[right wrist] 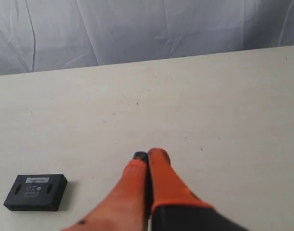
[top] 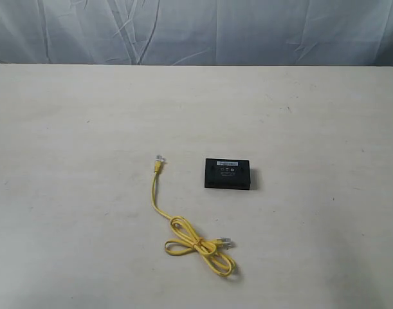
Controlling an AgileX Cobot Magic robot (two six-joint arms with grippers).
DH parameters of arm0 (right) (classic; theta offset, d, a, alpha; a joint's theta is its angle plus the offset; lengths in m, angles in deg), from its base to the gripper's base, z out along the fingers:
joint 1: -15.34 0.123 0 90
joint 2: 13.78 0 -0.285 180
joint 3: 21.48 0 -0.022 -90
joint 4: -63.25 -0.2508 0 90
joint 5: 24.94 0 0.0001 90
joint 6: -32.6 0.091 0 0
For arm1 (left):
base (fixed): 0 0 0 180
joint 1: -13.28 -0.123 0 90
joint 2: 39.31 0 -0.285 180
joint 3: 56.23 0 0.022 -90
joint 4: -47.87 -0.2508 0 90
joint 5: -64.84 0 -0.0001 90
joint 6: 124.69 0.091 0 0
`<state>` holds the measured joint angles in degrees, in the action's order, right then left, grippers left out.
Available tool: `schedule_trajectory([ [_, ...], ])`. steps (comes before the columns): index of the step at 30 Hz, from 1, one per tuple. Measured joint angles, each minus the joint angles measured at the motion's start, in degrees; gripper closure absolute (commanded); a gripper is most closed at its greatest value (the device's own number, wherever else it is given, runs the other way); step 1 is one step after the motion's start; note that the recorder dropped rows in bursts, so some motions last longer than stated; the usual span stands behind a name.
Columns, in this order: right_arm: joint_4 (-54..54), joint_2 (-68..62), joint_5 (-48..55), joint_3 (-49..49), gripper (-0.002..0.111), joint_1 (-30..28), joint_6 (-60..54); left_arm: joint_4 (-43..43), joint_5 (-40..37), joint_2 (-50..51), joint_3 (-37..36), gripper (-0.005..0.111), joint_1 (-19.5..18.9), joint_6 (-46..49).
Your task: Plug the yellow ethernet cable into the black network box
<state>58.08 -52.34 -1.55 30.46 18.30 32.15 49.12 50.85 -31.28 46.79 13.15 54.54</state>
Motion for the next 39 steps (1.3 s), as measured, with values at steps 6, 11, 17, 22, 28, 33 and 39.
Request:
schedule_trajectory([
  [6,-5.8,-12.7,-4.6,-3.2,0.109,0.0,0.0,0.0,0.0,0.0,0.0,0.107,0.0,0.0],
  [11,-9.7,-25.4,0.6,-8.6,0.109,3.4,-0.1,0.0,0.0,0.0,0.0,0.107,0.0,0.0],
  [17,-11.8,-43.0,7.7,-22.4,0.109,15.0,0.4,0.0,0.0,0.0,0.0,0.107,0.0,0.0],
  [22,-12.0,-57.7,9.9,-34.6,0.109,26.7,3.3,0.0,0.0,0.0,0.0,0.107,0.0,0.0],
  [28,-6.0,-76.1,13.8,-49.0,0.109,37.9,13.7,0.0,0.0,0.0,0.0,0.107,0.0,0.0],
  [33,5.2,-89.7,19.1,-63.9,0.109,45.8,28.3,0.0,0.0,0.0,0.0,0.107,0.0,0.0],
  [39,6.5,-94.4,20.8,-67.2,0.109,46.2,34.9,0.0,0.0,0.0,0.0,0.107,0.0,0.0],
])
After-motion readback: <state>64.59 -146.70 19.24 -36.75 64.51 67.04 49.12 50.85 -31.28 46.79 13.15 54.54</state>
